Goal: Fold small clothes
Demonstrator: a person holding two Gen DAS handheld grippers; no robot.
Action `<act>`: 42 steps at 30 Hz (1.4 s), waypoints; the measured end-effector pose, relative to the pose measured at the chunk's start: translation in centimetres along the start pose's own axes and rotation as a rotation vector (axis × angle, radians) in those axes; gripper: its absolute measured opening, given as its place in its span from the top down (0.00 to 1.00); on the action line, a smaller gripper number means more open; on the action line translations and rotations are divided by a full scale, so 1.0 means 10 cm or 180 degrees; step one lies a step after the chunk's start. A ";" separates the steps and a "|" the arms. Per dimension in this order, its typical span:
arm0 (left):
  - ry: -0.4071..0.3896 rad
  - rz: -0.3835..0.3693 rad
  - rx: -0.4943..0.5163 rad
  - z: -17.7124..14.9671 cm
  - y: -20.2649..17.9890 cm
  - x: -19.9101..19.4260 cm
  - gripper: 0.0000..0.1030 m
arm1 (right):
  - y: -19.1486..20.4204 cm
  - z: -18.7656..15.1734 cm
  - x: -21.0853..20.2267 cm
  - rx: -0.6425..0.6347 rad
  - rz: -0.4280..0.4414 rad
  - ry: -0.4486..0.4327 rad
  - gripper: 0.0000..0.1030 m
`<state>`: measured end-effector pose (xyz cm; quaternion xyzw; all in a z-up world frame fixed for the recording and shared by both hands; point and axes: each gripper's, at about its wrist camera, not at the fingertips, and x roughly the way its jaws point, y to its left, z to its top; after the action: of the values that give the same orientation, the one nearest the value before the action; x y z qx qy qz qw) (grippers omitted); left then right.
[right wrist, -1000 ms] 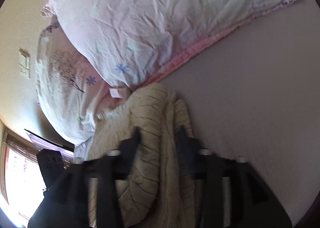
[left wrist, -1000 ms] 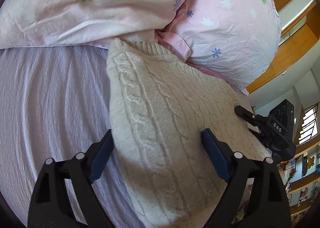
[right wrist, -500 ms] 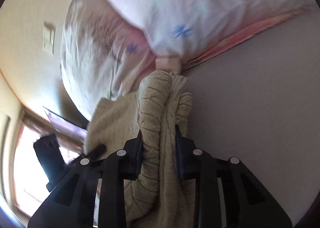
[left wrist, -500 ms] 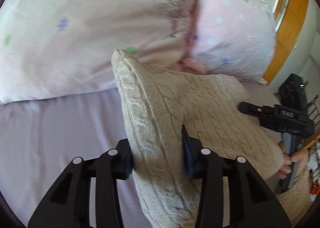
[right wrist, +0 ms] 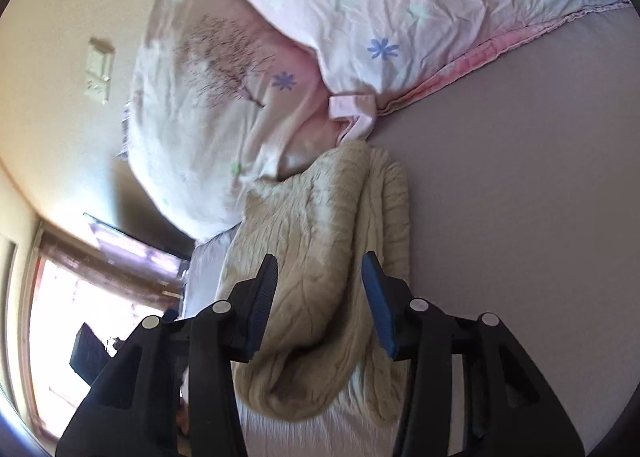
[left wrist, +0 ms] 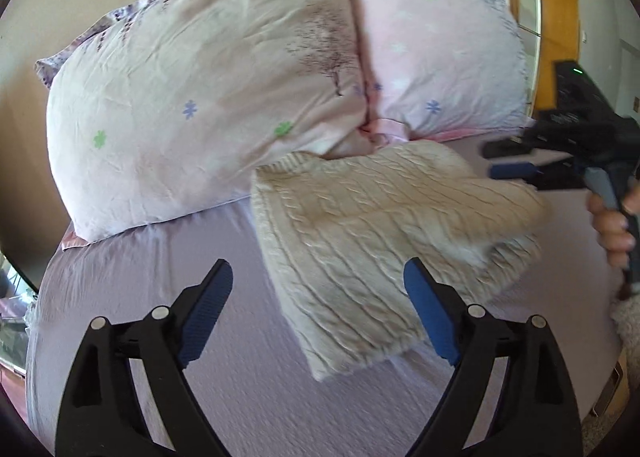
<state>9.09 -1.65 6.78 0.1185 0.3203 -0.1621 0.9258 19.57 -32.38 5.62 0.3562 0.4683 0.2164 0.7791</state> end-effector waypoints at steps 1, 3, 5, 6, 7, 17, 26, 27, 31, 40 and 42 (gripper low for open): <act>-0.0009 -0.0038 0.0002 -0.01 -0.03 -0.02 0.15 | -0.03 0.05 0.04 -0.0006 -0.0052 0.0035 0.55; -0.0007 -0.0082 -0.0021 -0.04 -0.05 -0.04 0.14 | 0.02 0.07 0.23 -0.0140 -0.0136 0.0122 0.80; 0.0005 -0.0070 -0.0046 -0.09 -0.02 -0.07 0.14 | 0.08 0.06 0.24 -0.0374 -0.0343 -0.0011 0.93; 0.0007 -0.0059 -0.0055 -0.12 0.00 -0.11 0.14 | 0.06 0.05 0.14 -0.0402 -0.0467 -0.0184 0.93; 0.0001 -0.0052 -0.0074 -0.16 0.05 -0.13 0.14 | -0.03 0.06 0.04 -0.0271 -0.0541 -0.0302 0.93; 0.0305 0.0048 -0.0400 -0.37 0.20 -0.12 0.02 | 0.16 -0.43 -0.66 -0.0593 -0.0576 -0.0675 0.41; 0.0810 0.0864 -0.0118 -0.44 -0.23 0.16 0.02 | 0.35 -1.15 -0.79 -0.1255 -0.1326 -0.0570 0.01; 0.0854 0.0901 -0.0105 -0.45 -0.25 0.20 0.02 | 0.35 -1.23 -0.71 -0.1329 -0.1462 -0.0496 0.01; 0.0988 0.0771 -0.0304 -0.50 -0.24 0.29 0.02 | 0.35 -1.40 -0.42 -0.1525 -0.1684 -0.0334 0.01; 0.1090 0.0662 -0.0733 -0.57 -0.08 0.37 0.02 | 0.39 -1.53 -0.09 -0.1630 -0.2010 -0.0175 0.01; 0.1059 0.0614 -0.0820 -0.59 -0.05 0.38 0.02 | 0.41 -1.55 -0.03 -0.1700 -0.2053 -0.0117 0.01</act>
<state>8.47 -1.05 -0.16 0.0546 0.4738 -0.0088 0.8789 5.74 -24.43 4.10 -0.0194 0.4693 0.0688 0.8802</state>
